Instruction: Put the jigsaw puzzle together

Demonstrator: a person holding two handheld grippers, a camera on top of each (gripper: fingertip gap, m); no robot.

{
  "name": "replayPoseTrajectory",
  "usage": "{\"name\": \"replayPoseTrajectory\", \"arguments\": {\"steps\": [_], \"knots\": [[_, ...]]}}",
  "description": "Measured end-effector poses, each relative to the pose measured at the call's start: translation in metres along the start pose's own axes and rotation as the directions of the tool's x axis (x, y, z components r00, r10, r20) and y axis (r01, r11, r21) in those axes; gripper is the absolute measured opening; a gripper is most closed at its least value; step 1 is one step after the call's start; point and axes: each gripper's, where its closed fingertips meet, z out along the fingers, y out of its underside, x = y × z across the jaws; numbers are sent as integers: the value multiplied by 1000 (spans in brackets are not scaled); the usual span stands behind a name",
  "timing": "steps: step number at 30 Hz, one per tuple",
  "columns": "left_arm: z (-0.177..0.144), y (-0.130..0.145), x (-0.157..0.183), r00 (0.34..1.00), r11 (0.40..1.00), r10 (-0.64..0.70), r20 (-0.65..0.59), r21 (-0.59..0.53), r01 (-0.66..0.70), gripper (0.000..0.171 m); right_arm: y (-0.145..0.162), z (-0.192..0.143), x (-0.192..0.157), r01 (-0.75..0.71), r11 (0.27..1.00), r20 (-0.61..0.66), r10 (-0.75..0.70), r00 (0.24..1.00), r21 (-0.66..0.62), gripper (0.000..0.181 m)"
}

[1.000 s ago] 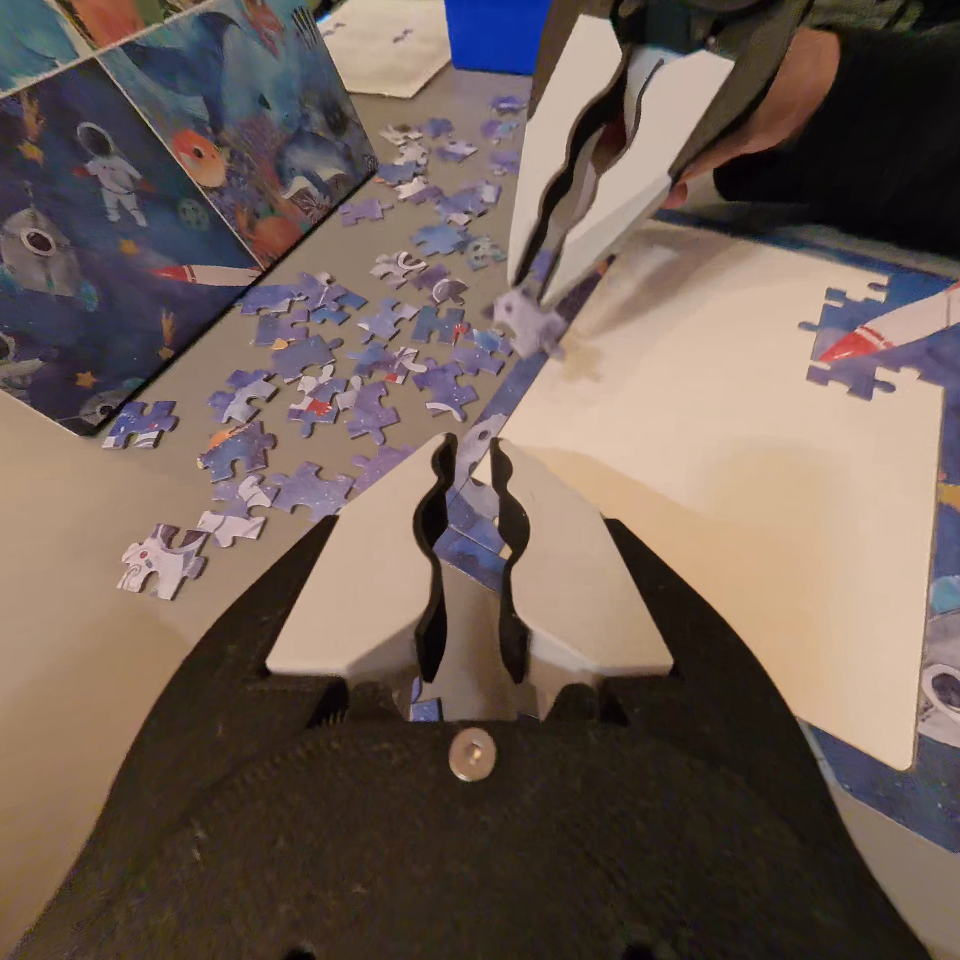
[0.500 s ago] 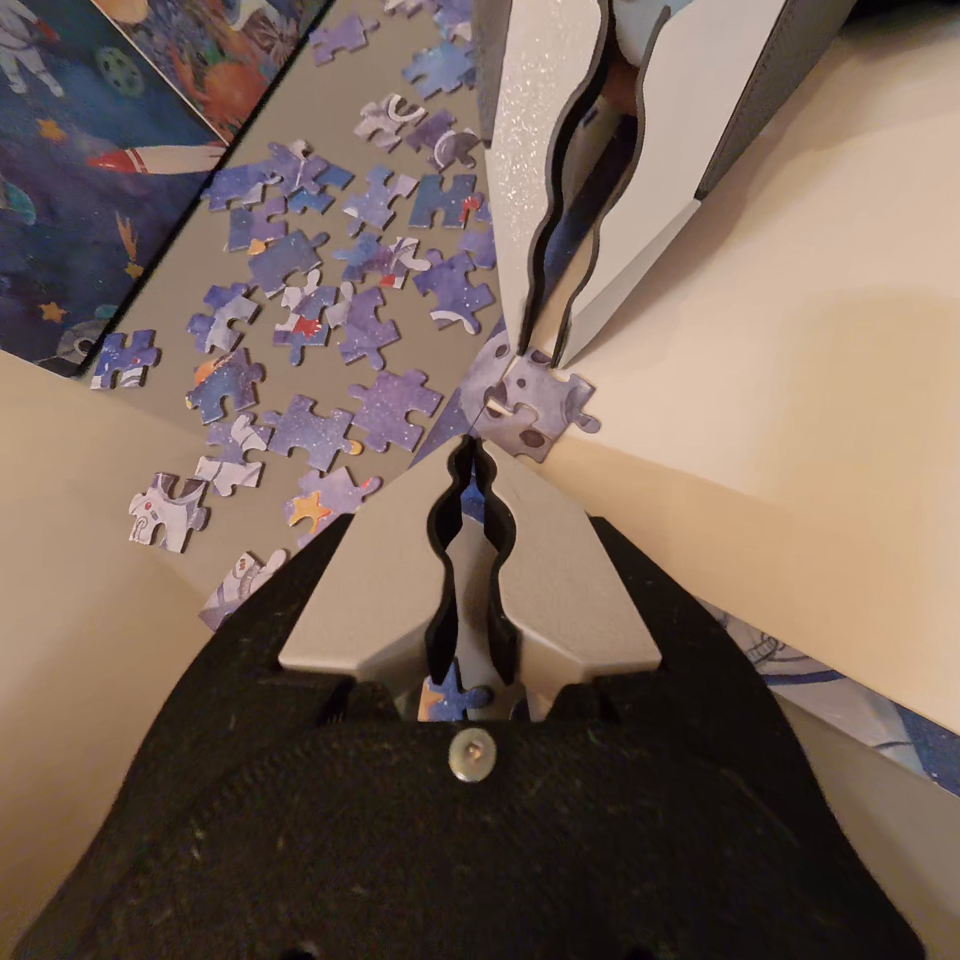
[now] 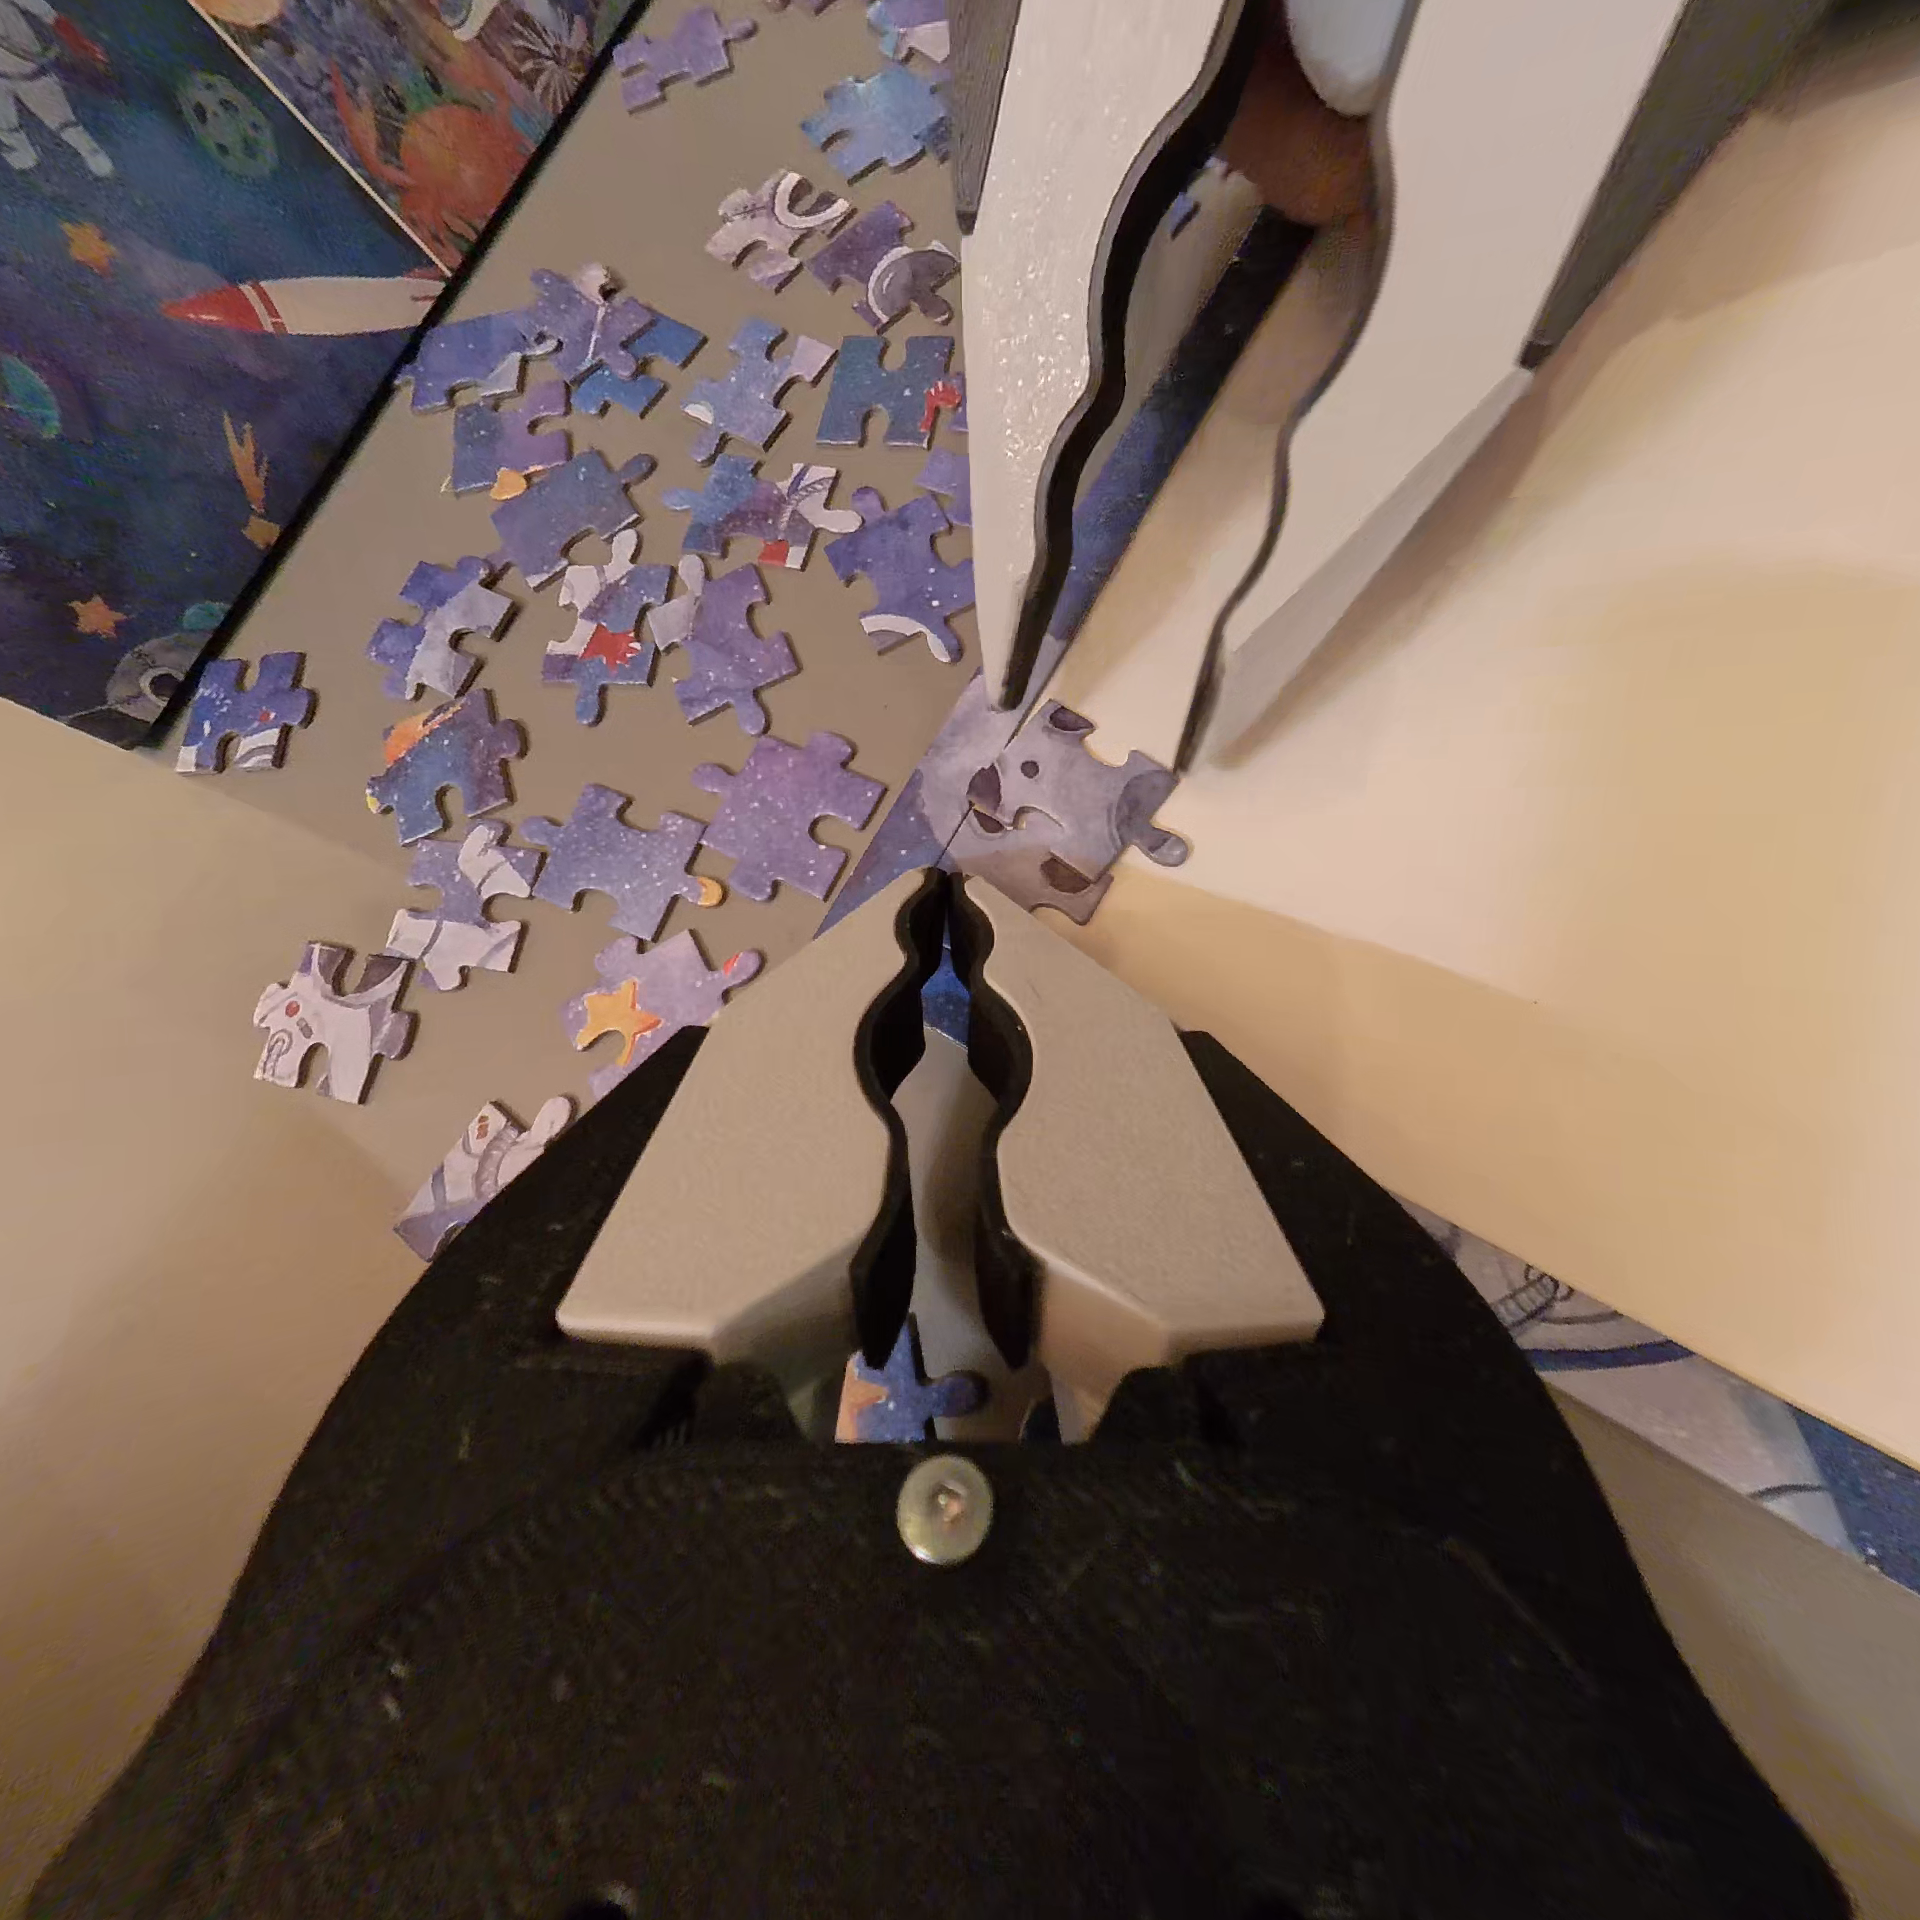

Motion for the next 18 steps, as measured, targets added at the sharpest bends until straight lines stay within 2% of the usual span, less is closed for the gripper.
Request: {"name": "replayPoseTrajectory", "arguments": {"steps": [4,12,18], "knots": [[0,0,0,1000,1000,-1,0,-1,1,0,-6,5,-2,19,1000,-47,-20,999,-12,35],[1,1,-2,1000,1000,-3,9,-11,3,0,-3,11,4,-90,996,-48,89,995,-1,33],[1,2,-2,1000,1000,-3,13,-14,3,0,3,13,4,-85,996,-67,82,994,-35,32]]}}
